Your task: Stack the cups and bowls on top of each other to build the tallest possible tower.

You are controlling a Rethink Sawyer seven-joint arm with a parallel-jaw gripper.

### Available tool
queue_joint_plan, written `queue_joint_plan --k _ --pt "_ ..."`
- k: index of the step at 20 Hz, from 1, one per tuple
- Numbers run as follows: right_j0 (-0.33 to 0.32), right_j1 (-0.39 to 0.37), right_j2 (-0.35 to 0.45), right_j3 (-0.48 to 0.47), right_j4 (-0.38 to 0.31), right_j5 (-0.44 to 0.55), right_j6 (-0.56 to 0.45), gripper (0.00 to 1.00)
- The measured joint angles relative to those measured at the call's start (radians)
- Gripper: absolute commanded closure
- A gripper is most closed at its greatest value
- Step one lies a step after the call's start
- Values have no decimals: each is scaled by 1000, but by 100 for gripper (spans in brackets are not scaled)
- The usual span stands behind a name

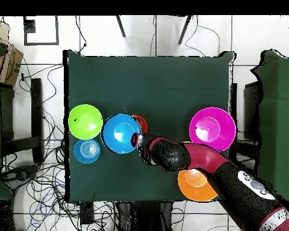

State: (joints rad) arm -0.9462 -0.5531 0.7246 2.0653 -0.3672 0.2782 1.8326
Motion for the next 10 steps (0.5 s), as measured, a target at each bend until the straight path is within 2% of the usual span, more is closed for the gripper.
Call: queue_joint_plan --k 10 --pt "27 0 0 0 0 0 0 100"
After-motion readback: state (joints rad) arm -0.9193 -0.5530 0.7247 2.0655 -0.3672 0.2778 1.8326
